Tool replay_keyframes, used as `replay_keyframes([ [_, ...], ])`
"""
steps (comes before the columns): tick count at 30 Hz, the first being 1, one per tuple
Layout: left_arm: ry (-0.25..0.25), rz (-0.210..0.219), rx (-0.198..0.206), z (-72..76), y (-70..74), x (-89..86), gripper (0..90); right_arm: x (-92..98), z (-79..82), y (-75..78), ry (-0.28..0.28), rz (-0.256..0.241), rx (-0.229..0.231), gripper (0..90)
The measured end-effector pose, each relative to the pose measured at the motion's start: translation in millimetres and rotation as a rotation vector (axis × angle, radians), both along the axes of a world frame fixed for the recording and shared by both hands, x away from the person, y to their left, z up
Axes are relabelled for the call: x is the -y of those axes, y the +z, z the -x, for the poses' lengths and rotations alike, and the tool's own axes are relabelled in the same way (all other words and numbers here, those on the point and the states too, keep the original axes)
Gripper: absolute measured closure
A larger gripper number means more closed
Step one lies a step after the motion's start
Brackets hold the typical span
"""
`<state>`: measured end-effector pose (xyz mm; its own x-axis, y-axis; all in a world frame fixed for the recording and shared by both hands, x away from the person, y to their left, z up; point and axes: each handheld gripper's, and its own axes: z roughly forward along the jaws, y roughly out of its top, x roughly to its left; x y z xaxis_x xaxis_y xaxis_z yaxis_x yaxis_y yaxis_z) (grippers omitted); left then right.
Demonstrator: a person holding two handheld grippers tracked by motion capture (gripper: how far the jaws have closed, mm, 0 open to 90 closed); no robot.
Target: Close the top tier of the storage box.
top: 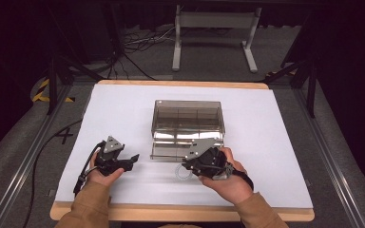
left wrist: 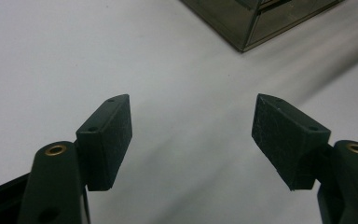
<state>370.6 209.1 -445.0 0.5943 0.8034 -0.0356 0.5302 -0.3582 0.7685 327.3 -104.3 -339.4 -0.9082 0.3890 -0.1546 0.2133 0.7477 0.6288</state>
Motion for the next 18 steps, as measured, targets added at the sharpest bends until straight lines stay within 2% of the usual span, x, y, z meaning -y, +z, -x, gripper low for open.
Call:
replay_keyframes([
  [5, 0.001, 0.000, -0.001, 0.2, 0.2, -0.2, 29.5, 1.7, -2.3, 3.7, -0.009, -0.015, 0.002, 83.4],
  [18, 0.003, -0.001, 0.000, 0.3, 0.2, -0.1, 29.5, 5.3, -8.4, 13.9, -0.035, -0.017, 0.018, 83.4],
])
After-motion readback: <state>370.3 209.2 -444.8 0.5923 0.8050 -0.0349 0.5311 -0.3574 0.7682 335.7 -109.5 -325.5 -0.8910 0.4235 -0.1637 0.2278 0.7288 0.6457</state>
